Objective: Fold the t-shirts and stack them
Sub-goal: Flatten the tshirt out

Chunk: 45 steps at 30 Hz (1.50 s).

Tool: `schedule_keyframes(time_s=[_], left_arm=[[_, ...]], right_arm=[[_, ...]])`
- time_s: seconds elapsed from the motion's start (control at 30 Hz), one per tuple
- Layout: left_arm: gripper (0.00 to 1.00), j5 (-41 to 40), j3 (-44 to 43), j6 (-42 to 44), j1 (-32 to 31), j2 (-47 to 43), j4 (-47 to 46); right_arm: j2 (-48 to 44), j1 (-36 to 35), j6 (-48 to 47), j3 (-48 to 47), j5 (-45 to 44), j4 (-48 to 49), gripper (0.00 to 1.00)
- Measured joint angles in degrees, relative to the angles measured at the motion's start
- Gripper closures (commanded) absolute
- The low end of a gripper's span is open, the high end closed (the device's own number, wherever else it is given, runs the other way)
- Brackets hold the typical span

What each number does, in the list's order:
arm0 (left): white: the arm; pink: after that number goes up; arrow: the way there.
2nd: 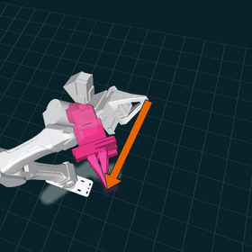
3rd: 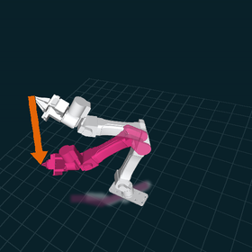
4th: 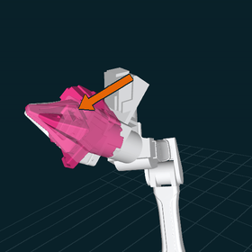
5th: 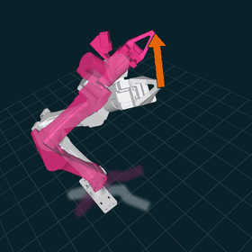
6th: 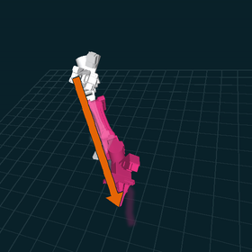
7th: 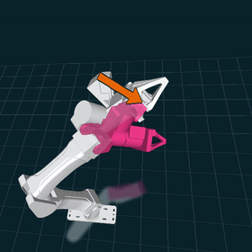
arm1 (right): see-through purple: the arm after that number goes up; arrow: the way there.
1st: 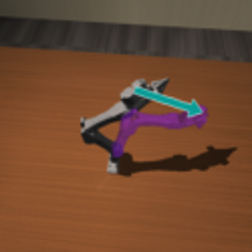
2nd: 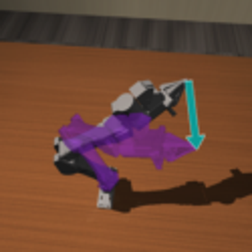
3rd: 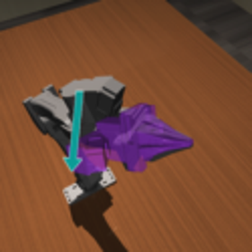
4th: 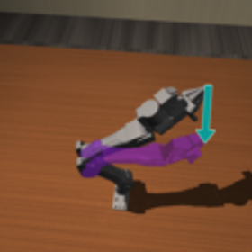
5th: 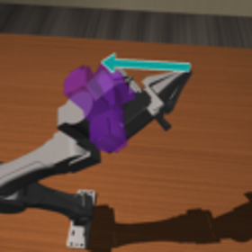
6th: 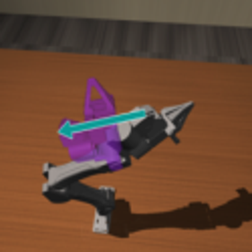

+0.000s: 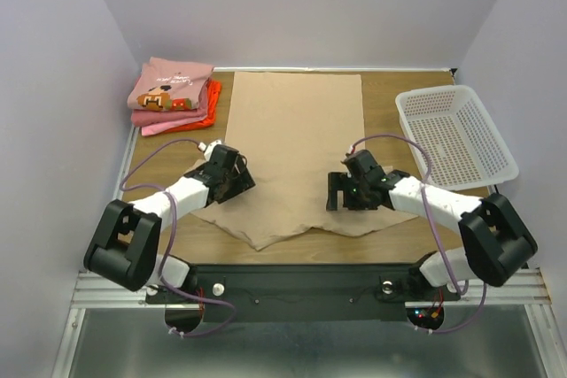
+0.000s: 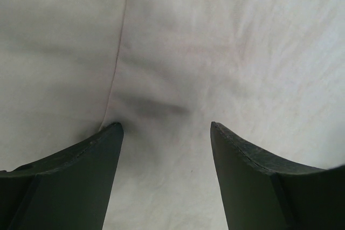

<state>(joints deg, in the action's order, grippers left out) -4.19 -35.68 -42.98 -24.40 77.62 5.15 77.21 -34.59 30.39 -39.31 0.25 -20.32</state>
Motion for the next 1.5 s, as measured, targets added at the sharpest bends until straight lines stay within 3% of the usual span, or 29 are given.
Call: schedule_keyframes(time_s=[0.23,0.5,0.73,0.9,1.0,1.23,1.33,1.5], left_arm=[[0.21,-3.65,-8.33,1.44,0.20,10.32,-2.93],[0.21,-9.49,-21.70,3.85,1.25,22.47,-1.66],[0.21,-10.49,-32.94,6.80,3.98,30.88,1.36],[0.21,-9.27,-42.40,9.70,4.26,37.57,3.04],[0.21,-7.34,-47.95,11.76,4.00,41.31,3.26],[0.21,1.20,-57.90,16.33,0.11,47.76,2.67],[0.21,3.96,-60.57,17.27,-1.77,49.51,2.80],[0.21,3.32,-60.78,18.34,-2.45,49.37,3.61]], right_arm=[[11.78,0.94,1.40,-9.38,-7.50,1.53,0.00],[21.00,6.58,0.92,-19.26,-8.09,2.60,0.00],[18.38,6.16,-0.57,-14.69,-4.35,6.40,0.00],[10.97,-3.23,1.86,-5.51,-2.69,11.02,0.00],[10.05,-16.98,5.46,-3.69,0.20,14.82,0.00],[23.23,-39.39,6.62,-16.13,9.70,20.74,0.00],[26.40,-42.40,4.50,-20.59,10.86,20.26,0.00],[19.78,-42.23,2.84,-20.85,5.95,16.79,0.00]])
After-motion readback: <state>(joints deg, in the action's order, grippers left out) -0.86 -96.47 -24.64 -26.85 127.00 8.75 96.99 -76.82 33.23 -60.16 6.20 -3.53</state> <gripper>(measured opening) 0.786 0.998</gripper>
